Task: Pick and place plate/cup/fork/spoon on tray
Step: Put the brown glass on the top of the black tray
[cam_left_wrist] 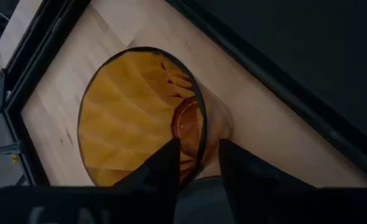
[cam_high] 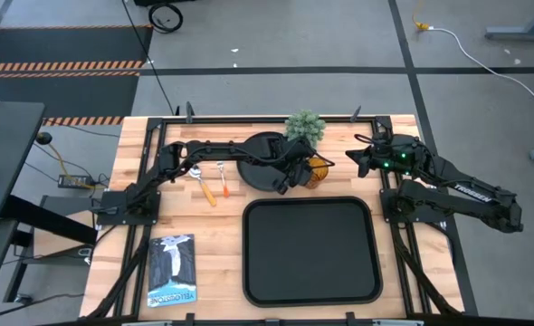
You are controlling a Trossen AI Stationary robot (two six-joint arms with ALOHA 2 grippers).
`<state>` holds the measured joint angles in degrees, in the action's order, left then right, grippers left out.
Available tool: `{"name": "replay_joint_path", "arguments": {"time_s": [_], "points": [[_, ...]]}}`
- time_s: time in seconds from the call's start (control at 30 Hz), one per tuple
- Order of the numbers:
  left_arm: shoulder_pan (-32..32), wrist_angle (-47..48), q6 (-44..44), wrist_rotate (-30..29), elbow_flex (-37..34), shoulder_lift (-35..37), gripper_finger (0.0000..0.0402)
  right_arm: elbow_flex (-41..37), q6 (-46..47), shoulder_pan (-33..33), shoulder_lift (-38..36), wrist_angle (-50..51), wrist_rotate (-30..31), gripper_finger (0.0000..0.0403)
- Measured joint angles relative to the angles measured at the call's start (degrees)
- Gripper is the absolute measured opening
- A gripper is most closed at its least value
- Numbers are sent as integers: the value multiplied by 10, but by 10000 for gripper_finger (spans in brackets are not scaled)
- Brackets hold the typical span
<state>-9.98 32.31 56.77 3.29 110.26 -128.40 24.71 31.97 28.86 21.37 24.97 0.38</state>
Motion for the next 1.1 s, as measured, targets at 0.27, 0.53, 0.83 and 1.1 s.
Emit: {"name": "replay_joint_path", "arguments": {"time_s": [0.27,0.53,0.83,1.1], "points": [[0,3,4,1,0,0,46,0,0,0,0,0,0,9],[1,6,-29,31,10,0,17,0,0,0,0,0,0,9],[11,68,-167,76,96,1,17,0,-4,0,0,0,0,9],[55,87,-304,146,121,2,18,0,-10,0,0,0,0,9]]}}
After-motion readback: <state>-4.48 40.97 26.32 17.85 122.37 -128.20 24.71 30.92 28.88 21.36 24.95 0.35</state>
